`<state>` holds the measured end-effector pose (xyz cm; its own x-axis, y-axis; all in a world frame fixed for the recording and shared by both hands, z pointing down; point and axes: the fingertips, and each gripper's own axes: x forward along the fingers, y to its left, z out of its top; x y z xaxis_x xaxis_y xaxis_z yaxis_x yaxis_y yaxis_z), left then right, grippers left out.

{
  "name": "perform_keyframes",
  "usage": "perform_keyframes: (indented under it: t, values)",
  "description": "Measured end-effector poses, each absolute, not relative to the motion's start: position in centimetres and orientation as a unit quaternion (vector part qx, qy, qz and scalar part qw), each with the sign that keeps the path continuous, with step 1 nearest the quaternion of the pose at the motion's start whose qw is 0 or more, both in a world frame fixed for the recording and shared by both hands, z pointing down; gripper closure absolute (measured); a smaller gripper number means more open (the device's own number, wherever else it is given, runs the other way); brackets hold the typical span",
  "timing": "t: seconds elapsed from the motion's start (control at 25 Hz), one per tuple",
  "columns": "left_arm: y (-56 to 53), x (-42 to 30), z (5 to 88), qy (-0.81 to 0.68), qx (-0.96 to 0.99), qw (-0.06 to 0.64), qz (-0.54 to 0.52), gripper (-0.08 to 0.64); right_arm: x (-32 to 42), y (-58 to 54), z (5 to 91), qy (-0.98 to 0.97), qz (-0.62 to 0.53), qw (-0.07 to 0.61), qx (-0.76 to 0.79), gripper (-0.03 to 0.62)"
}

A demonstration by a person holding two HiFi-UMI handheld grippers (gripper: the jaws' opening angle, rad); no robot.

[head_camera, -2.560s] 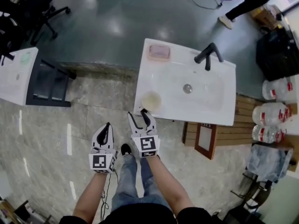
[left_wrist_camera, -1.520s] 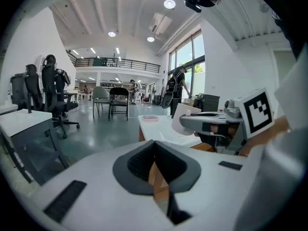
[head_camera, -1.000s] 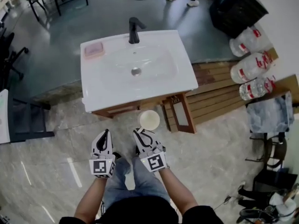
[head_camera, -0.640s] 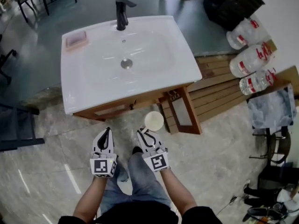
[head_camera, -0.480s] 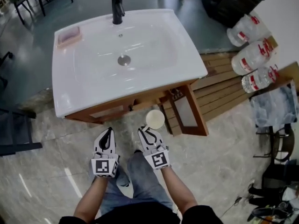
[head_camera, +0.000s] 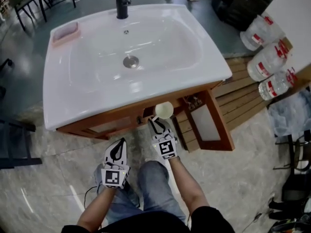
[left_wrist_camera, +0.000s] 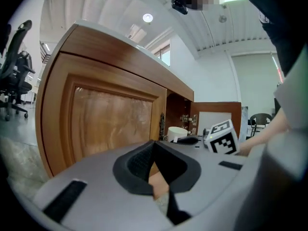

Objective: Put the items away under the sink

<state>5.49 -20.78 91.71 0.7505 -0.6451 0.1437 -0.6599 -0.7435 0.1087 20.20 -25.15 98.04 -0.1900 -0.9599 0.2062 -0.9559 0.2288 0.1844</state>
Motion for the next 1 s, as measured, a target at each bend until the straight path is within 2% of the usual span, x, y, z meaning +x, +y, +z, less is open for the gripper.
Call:
perform_keyframes:
  t: [0.52,0.72,0.84,0.96,1.0]
  values:
    - [-21.0,4.1,94.0,-0.362,0.926,0.088,0.065,0.553,22.0,-30.6,99.3,-0.768,-0.018,0.121,0.629,0.549]
    - [-21.0,3.6,93.9,-0.362,0.925,0.084,0.077,0.553,23.3,-31.9,98.6,-0.761,0.003,0.080,0.644,0.546]
    - [-20.7,3.3,93.7,-0.366,0.922,0.092,0.086,0.553,23.9,-31.6,98.6,-0.753,0.008,0.079,0.654,0.541]
    - [-20.5,2.9,92.8,-0.364,0.921,0.104,0.094,0.553,24.0,-30.4,98.8,-0.739,0.031,0.076,0.669,0.488]
    - [-20.4,2.8,92.2,-0.363,0.920,0.112,0.095,0.553,24.1,-29.7,98.9,-0.733,0.042,0.077,0.674,0.491]
